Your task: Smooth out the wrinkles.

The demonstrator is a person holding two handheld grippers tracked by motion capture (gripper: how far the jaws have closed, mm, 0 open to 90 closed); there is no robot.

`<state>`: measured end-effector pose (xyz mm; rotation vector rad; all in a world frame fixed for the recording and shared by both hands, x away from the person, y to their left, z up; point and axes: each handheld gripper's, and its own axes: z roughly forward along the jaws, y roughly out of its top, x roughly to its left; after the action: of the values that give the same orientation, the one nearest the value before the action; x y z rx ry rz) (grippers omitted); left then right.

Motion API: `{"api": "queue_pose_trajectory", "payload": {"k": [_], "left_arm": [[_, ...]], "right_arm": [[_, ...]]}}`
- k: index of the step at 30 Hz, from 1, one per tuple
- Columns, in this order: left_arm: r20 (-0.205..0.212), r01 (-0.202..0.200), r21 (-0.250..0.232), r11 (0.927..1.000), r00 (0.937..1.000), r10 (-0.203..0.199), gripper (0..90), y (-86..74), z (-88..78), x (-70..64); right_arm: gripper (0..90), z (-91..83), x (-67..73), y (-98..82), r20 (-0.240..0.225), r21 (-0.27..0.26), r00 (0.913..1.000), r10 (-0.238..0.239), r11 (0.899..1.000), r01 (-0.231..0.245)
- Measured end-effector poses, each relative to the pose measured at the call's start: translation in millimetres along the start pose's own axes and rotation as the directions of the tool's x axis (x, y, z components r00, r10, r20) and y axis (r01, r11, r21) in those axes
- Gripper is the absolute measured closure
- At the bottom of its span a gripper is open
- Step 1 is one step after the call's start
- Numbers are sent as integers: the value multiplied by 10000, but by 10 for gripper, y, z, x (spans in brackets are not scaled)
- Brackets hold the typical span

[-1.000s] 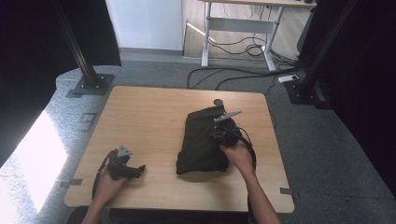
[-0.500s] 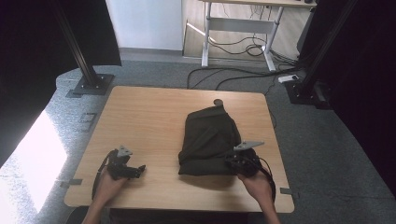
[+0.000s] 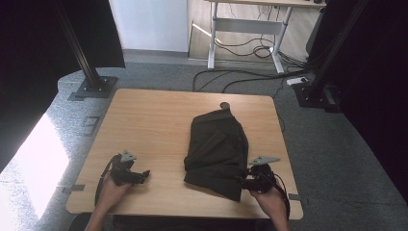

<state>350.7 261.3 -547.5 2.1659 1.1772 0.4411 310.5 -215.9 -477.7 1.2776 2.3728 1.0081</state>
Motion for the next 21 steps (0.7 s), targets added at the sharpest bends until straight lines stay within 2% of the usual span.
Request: {"api": "queue_pose_trajectory", "payload": {"k": [3,8,11,12,14,16,18,20,21], "left_arm": [[0,-1,-2,10000,10000,1,25,0,0,0],[0,-16,6,10000,10000,16,25,0,0,1],[-1,-17,15,10000,10000,17,25,-1,-1,1],[-6,5,-5,10000,10000,-5,25,-1,1,0],[-3,-13,3,10000,10000,13,25,-1,0,1],[-6,8,-6,10000,10000,-8,25,-1,1,0],[-5,7,-4,10000,10000,-7,25,-1,0,0],[-4,11,-6,10000,10000,-11,25,-1,1,0],[-5,9,-6,10000,10000,-9,25,-1,1,0]], "right_arm": [[343,38,-15,277,-14,-406,9996,-271,9988,270],[293,269,-47,823,-145,-797,9992,-386,9961,373],[267,476,-34,1195,-38,-713,9983,-582,9958,577],[267,476,-34,1195,-38,-713,9983,-582,9958,577],[275,591,-36,1321,23,-470,9982,-596,9971,596],[331,716,-51,1398,118,-26,9987,-486,9988,486],[428,785,-71,1412,63,226,9992,-386,9990,385],[568,815,-87,1393,-59,418,9997,-258,9988,260],[679,810,-84,1368,-26,509,9997,-261,9984,262]]}}
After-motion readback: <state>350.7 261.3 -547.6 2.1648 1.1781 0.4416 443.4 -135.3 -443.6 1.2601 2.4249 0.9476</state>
